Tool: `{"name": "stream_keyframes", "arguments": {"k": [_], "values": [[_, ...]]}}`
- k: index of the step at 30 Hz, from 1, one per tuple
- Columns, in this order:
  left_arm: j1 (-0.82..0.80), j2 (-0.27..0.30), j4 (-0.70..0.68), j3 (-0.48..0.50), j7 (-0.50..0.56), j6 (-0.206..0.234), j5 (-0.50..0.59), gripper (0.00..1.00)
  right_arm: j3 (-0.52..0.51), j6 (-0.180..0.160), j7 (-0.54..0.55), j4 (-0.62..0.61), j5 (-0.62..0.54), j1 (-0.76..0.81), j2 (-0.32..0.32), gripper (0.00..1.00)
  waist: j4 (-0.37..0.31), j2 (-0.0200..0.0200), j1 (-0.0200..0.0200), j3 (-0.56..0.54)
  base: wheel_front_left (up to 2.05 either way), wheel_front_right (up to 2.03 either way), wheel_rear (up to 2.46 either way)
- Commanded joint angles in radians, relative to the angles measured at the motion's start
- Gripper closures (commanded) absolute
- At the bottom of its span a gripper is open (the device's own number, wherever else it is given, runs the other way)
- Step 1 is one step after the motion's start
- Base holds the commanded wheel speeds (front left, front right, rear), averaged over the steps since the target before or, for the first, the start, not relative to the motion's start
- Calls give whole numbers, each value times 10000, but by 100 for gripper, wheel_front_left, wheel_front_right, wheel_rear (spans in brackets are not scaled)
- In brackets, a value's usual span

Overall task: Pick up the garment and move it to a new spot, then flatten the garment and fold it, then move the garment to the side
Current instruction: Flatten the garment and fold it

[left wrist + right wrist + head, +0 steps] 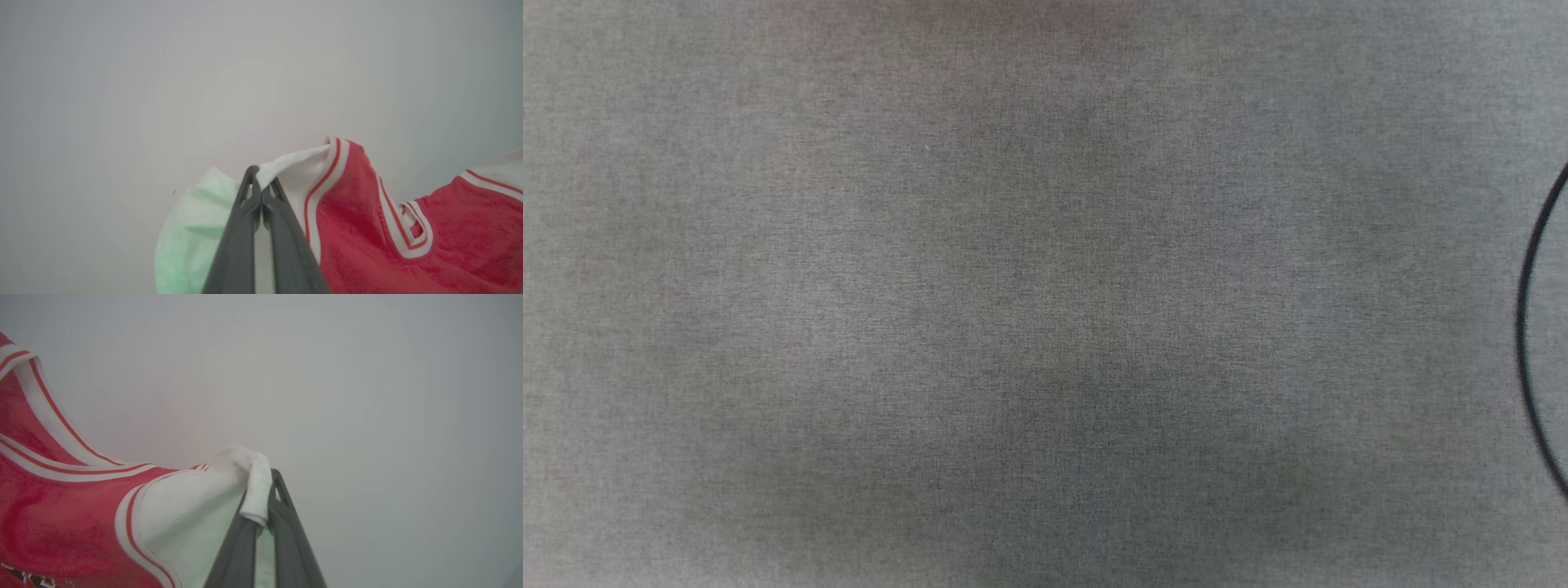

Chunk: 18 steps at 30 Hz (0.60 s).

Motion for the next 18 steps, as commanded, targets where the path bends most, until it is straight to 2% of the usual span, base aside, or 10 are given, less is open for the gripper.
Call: {"name": "stream_keyframes", "arguments": {"k": [1,6,10,15,18], "values": [[325,-42,71,-137,-54,-19,-185,100,46,-7,-53,162,28,296,-24,100,12,0,0,-49,0,0,0],[1775,222,305,-1073,162,-24,-1000,100,706,-7,241,904,650,1341,78,100,40,0,0,-402,0,0,0],[2943,463,137,-1896,1050,-25,-1974,100,1238,-8,835,916,1868,2472,212,100,46,0,0,-781,0,0,0],[4450,1036,-846,-2570,2616,-26,-3701,100,2258,-7,2050,-137,3434,4018,-47,100,-55,0,0,-1247,0,0,0],[5410,1566,-1638,-2691,3244,-16,-4552,100,2731,-8,2689,-1275,4297,5041,-602,100,-96,0,0,-1506,0,0,0]]}}
